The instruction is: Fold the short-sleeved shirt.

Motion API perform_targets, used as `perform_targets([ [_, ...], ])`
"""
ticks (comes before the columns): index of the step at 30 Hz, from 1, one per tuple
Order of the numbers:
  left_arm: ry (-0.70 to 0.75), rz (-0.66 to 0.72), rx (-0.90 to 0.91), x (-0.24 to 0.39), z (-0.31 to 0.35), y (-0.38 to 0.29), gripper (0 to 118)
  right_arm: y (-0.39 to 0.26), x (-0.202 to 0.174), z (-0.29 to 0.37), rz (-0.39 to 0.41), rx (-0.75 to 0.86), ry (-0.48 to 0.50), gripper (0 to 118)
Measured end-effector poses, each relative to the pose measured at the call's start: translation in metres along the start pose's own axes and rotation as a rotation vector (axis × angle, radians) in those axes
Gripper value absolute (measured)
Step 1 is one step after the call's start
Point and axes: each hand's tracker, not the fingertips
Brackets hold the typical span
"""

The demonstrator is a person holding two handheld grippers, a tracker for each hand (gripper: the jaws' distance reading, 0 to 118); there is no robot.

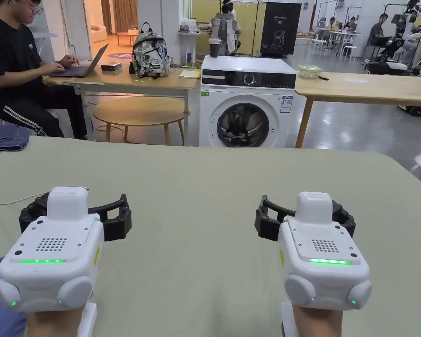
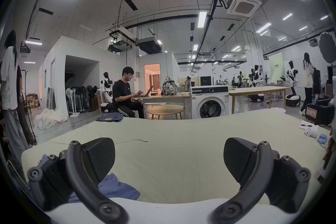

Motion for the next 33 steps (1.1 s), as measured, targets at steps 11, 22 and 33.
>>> perform_targets([
  [11, -0.015, -0.008, -0.025, 0.004, -0.006, -0.003, 117, -0.004, -0.007, -0.004, 0.055, -0.022, -0.001, 113],
  [22, -0.106, 0.611, -0.051, -0.039, -0.013, -0.003, 114, 0.023, 0.029, -0.009, -0.437, -0.075, -0.018, 112],
  [33, 0.143, -1.196, 0.130, 0.052, -0.009, -0.003, 113, -0.013, -0.041, -0.013, 1.339, 0.284, -0.051, 112],
])
